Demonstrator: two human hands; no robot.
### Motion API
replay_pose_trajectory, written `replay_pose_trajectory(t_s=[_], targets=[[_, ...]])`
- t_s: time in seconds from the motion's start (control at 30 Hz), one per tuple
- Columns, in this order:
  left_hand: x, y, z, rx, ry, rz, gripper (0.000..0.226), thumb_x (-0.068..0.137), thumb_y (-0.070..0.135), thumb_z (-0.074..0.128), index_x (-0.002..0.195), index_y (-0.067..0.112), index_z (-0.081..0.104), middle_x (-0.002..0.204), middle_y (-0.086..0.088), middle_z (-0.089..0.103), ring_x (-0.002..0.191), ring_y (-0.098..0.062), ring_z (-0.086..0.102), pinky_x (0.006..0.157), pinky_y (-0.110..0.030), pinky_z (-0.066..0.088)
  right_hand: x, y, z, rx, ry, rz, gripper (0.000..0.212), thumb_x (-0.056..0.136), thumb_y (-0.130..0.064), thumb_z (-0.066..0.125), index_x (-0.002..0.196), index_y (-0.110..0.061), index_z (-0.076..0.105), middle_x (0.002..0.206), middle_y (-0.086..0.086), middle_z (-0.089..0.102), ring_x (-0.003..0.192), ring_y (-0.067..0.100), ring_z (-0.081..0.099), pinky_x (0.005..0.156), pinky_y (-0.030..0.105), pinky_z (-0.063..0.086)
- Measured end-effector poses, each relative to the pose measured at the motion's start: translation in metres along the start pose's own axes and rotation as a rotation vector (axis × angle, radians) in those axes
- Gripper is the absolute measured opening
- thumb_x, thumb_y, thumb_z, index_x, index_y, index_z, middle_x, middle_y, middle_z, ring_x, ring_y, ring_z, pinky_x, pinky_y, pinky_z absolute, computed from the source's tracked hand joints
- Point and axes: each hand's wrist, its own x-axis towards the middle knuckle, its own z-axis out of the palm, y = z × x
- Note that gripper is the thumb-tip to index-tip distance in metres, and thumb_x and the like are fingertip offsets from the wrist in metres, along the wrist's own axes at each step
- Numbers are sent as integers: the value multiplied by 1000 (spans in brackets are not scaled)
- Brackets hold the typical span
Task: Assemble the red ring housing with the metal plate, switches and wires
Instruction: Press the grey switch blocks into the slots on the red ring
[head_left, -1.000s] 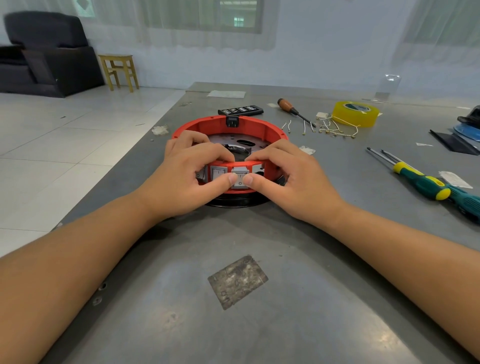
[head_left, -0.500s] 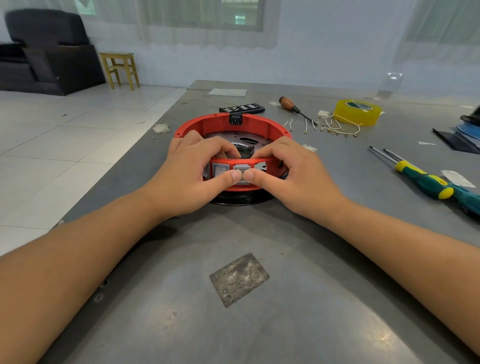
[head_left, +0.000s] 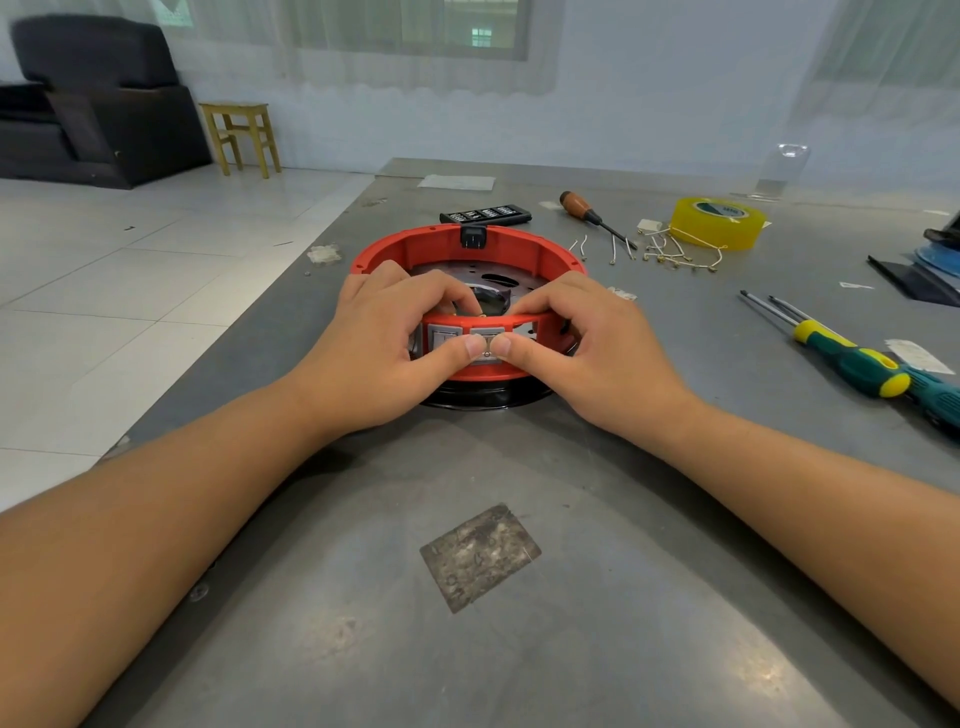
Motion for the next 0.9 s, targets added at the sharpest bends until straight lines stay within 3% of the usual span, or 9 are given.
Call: replay_pose_trajectory(t_s=[0.2,0.43,0.63,0.9], targets=[[-1,-4,0,19,-2,35,36,95,53,48,119,32,65,107,16,64,106,-11,50,102,-34,28,-3,4,-2,-62,-44,-28,32,95,-48,66,116,-24,68,110,-10,59,101,1,53,85,8,39],[0,-4,2,27,29,40,39,96,56,48,115,29,68,99,14,67,97,-10,56,100,-32,28,0,-5,0,-42,17,14,29,92,-51,66,98,-23,70,96,-8,61,87,11,58,77,34,50],[1,-1,3,32,32,30,43,95,60,45,120,32,65,102,19,67,99,-3,57,101,-32,29,1,-9,-1,-39,28,44,28,91,-51,69,98,-24,72,94,-9,62,87,10,58,78,37,51],[0,2,3,46,51,40,44,95,58,46,122,30,66,101,16,70,101,-9,62,101,-37,34,0,-10,3,-85,42,53,39,89,-65,56,100,-29,69,98,-13,60,90,8,58,77,36,52]])
